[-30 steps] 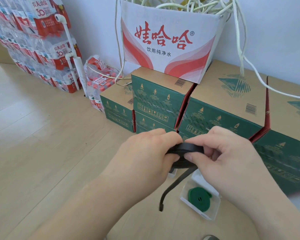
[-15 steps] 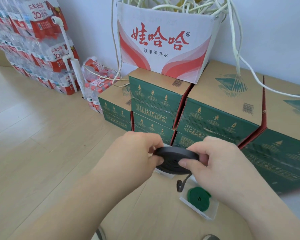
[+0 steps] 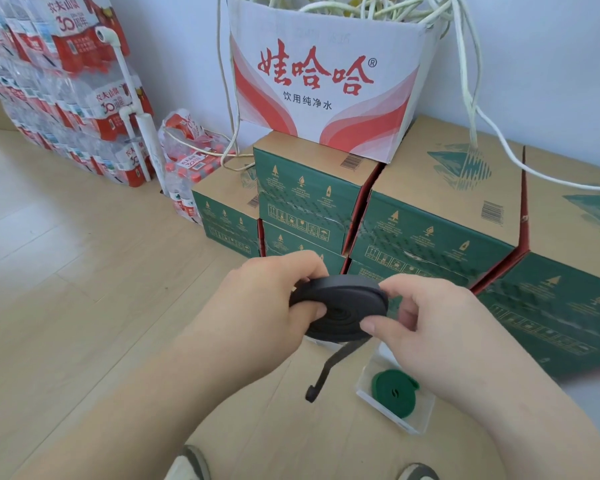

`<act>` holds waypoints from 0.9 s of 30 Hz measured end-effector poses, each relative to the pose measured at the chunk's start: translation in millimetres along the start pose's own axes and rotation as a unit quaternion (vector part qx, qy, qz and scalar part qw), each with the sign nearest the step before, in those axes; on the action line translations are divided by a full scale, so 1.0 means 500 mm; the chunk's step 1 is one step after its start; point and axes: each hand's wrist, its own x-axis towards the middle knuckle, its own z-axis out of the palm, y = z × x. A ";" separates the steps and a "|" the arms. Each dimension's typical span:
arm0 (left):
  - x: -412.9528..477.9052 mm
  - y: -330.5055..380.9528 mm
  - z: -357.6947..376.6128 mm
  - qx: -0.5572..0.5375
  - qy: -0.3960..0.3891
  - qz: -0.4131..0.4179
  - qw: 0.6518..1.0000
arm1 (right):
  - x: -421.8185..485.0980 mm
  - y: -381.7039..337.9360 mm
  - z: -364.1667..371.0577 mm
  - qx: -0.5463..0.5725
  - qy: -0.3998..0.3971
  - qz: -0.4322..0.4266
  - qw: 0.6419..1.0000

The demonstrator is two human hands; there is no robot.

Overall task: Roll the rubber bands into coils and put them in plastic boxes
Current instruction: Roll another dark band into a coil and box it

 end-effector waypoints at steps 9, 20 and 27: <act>0.002 -0.004 0.006 0.008 -0.027 -0.011 1.000 | 0.002 -0.009 0.002 0.036 0.040 0.014 0.998; 0.006 -0.008 0.003 -0.087 -0.035 -0.041 0.995 | 0.002 0.000 -0.009 0.070 0.029 -0.013 0.997; -0.003 0.016 0.011 0.026 -0.004 0.092 0.995 | 0.004 0.004 0.011 -0.021 0.028 -0.016 0.999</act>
